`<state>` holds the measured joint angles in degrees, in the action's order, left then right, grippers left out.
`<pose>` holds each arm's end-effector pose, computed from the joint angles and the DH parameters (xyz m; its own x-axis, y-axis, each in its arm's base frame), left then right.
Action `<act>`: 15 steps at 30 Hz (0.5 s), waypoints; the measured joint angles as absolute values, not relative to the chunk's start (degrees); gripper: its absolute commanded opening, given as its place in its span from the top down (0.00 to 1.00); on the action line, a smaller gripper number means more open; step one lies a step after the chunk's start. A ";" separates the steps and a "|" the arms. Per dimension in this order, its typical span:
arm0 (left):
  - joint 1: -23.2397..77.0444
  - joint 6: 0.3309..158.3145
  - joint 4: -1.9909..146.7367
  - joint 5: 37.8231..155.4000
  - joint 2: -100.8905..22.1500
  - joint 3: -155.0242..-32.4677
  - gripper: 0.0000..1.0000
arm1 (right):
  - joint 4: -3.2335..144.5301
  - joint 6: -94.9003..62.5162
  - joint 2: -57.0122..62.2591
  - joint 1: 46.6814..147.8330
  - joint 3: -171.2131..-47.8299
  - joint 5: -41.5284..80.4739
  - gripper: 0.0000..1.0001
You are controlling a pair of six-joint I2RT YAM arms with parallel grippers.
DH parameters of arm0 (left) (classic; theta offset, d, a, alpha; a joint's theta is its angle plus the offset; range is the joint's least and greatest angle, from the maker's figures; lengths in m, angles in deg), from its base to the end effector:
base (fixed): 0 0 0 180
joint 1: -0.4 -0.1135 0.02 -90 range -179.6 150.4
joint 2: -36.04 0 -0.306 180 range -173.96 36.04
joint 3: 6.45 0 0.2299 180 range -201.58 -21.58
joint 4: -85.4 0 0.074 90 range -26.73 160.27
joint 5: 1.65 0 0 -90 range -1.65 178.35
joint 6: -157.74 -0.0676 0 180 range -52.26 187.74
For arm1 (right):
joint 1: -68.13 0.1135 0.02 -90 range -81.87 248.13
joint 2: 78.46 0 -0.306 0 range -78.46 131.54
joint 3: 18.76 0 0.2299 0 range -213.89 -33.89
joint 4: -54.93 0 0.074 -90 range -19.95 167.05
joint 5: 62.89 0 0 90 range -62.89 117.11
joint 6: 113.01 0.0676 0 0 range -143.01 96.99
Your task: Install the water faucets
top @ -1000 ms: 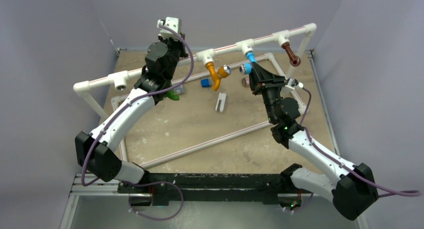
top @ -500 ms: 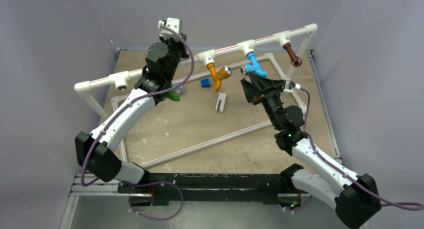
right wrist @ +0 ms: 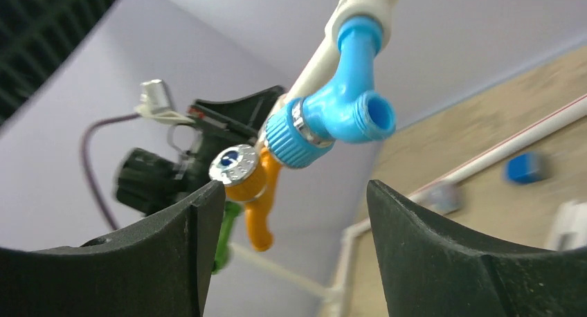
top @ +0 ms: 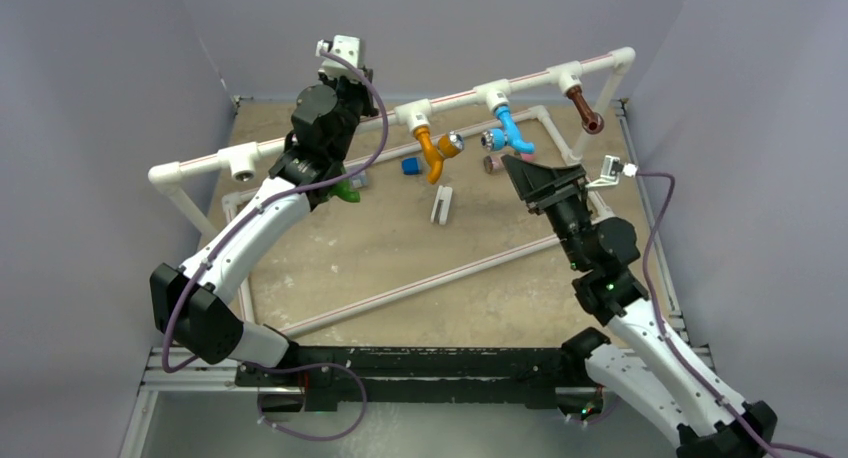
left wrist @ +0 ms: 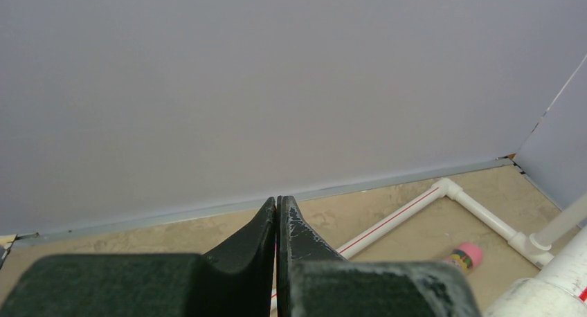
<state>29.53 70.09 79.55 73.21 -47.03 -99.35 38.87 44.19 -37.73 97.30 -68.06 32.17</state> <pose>0.3130 -0.1542 0.4662 0.0506 -0.0735 -0.9960 0.2446 0.9678 -0.0590 0.1286 0.0649 0.4063 -0.2420 0.9166 -0.3184 -0.4965 0.1649 0.8522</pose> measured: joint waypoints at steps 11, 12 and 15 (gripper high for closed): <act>29.53 70.09 79.57 73.21 -47.10 -99.35 1.00 | 57.02 -1.47 -40.96 97.30 -79.40 39.60 0.20; 29.53 70.09 79.57 73.21 -47.10 -99.35 1.00 | 58.11 -6.17 -40.85 97.30 -80.48 39.76 0.20; 29.53 70.07 79.57 73.21 -47.12 -99.35 1.00 | 59.86 -20.13 -40.70 97.30 -81.92 39.56 0.19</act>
